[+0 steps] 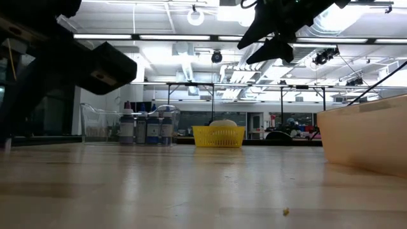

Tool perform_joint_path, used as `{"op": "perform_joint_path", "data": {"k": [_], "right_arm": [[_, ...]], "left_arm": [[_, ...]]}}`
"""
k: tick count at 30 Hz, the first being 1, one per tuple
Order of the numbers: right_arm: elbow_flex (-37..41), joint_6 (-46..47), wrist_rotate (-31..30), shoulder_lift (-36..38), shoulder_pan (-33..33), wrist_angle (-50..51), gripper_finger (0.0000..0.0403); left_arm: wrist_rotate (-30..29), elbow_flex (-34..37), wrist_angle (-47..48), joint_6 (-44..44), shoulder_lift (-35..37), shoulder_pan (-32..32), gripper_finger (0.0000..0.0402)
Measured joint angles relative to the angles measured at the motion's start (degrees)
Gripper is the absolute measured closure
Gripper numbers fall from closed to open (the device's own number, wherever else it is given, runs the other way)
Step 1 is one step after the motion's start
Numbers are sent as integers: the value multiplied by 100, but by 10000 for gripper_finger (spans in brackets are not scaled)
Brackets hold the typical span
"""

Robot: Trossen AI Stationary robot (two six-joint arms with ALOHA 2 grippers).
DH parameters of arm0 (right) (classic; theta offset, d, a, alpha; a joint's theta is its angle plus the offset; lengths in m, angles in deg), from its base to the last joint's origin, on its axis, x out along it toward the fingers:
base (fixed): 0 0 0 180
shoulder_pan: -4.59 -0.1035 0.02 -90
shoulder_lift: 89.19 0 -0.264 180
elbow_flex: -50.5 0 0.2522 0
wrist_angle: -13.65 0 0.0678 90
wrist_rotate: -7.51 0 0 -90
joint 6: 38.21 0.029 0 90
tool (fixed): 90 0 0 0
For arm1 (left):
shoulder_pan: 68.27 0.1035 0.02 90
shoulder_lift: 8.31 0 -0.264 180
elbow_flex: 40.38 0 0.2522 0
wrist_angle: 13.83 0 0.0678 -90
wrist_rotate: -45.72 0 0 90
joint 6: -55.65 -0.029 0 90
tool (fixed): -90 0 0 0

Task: Pick & Place Food Item
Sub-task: Put the purple donut into the yellow bin

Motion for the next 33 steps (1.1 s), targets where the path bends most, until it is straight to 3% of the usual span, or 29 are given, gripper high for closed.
{"op": "perform_joint_path", "data": {"k": [33], "right_arm": [[0,0,1,0,-2,-39,152]], "left_arm": [[-506,-2,264,327,-108,-98,213]]}}
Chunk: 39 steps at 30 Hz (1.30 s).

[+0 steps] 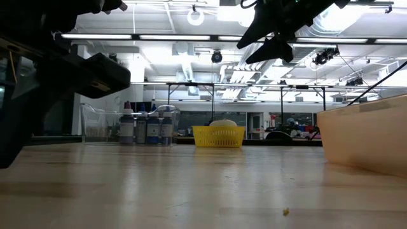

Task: Pick & Place Food Item
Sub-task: Put the purple donut into the yellow bin

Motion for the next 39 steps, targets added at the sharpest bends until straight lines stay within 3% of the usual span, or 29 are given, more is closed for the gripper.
{"op": "perform_joint_path", "data": {"k": [14,25,30,39], "right_arm": [[0,0,-1,0,2,0,152],[0,0,-2,0,2,2,152],[0,0,-2,0,2,1,152],[0,0,0,0,1,2,152]], "left_arm": [[2,0,-2,59,0,2,290],[288,0,-16,487,11,213,293],[409,0,-24,568,166,592,294],[403,0,163,-74,742,1477,294]]}}
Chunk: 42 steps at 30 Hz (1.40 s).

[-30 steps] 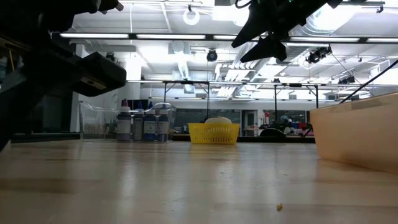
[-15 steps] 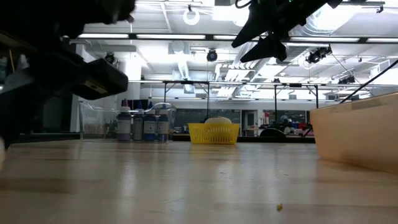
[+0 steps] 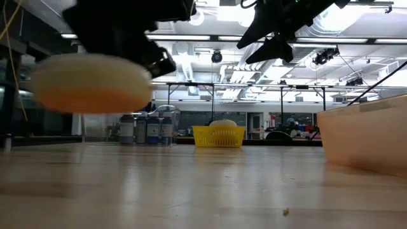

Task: Pick & Place Food Item
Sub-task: Put the purple donut into the yellow bin

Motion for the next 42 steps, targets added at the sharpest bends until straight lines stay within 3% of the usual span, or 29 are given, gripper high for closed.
{"op": "perform_joint_path", "data": {"k": [12,22,32,38,42], "right_arm": [[0,0,0,0,-2,0,152],[0,0,0,0,-1,-2,152],[0,0,-1,0,0,-1,152],[0,0,0,0,-2,-2,152],[0,0,-2,0,0,-2,152]], "left_arm": [[-269,0,400,-679,820,1486,294],[195,2,413,-1263,936,2669,294],[152,4,-288,-1296,936,3698,294],[-278,4,-845,-1561,918,4043,294],[-143,4,-1209,-1603,720,4348,294]]}}
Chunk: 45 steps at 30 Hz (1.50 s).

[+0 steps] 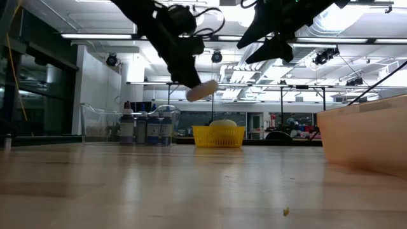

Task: Pick & Place Food Item
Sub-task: Put the purple donut into the yellow bin

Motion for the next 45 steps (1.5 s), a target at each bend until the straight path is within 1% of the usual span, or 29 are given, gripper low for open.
{"op": "perform_joint_path", "data": {"k": [7,13,17,19,24,27,31,34,36,38,41,45], "right_arm": [[0,0,-3,-2,-1,-83,152],[0,0,-3,-2,0,-103,152],[0,0,-3,-2,-1,-103,152],[0,0,-5,-2,-1,-104,152],[0,0,-3,-2,0,-104,152],[0,0,-5,-2,-1,-105,152],[0,0,-3,-2,1,-105,152],[1,0,-3,-2,-1,-105,152],[0,0,-1,-2,-1,-105,152],[0,0,0,-2,-1,-105,152],[0,0,0,-2,-1,-105,152],[0,0,0,-2,-1,-105,152]], "left_arm": [[467,1,-1000,-141,-439,504,294],[550,-9,-1830,-227,-682,807,294],[528,-7,-2170,99,-831,982,294],[344,-7,-2313,292,-910,1037,294],[-699,-4,-2413,444,-980,1050,294],[-1114,-4,-2419,446,-980,993,294],[-1321,-4,-2477,366,-980,911,294],[-1335,-4,-2466,177,-980,872,294],[-1260,-4,-2475,78,-980,858,294],[-925,-4,-2467,-12,-980,889,294],[-259,-4,-2454,-72,-980,995,294],[136,-4,-2381,-74,-980,1191,294]]}}
